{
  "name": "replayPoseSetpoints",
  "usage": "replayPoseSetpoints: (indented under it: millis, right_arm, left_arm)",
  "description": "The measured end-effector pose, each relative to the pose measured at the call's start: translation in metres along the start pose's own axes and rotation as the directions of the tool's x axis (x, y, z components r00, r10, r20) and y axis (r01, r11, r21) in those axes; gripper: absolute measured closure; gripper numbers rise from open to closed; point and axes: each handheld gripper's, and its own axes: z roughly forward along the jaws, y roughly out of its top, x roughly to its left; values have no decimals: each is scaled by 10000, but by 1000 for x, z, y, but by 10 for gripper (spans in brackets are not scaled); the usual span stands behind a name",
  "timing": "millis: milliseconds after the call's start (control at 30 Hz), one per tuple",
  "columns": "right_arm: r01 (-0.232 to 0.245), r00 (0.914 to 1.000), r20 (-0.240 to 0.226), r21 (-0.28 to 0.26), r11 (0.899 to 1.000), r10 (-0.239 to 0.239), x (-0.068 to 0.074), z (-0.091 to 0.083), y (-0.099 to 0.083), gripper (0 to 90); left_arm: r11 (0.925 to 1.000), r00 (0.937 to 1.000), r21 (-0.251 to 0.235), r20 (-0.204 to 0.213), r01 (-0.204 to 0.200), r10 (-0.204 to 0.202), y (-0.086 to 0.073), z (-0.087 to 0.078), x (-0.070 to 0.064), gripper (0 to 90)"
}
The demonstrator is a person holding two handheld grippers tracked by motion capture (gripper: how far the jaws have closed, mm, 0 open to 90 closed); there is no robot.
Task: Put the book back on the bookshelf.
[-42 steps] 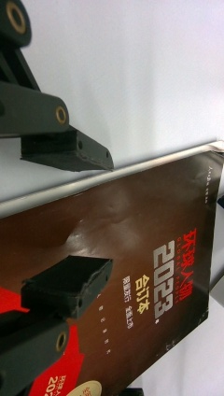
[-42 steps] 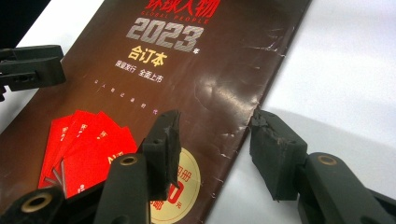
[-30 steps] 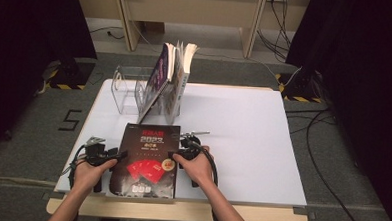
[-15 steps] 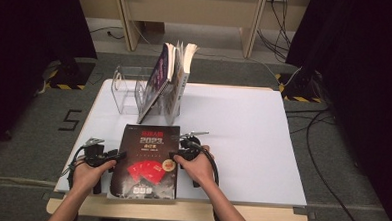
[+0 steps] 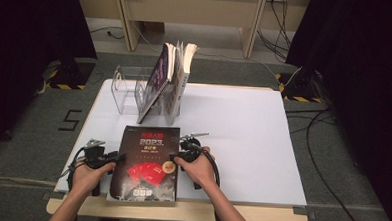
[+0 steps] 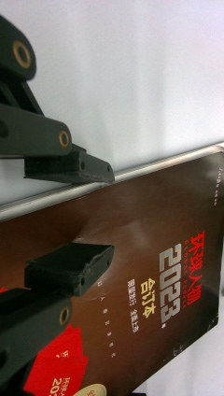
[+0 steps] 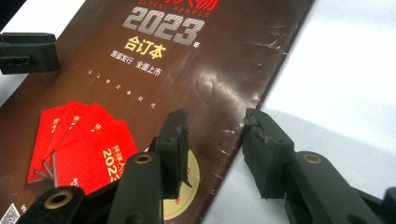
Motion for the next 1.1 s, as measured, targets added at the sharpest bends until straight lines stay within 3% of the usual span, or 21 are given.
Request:
replayPoseSetpoints:
  millis: [333,1100]
  right_arm:
    - [-2,9999,-160,182,9998,5,1,-5,-5,618]
    - [164,9991,-398,502,9986,-145,6,-13,-17,630]
  left_arm:
    - [9997,9998,112,-82,-207,207,-2,-3,-3,579]
    - [9995,9997,227,116,-239,237,-16,-17,-8,586]
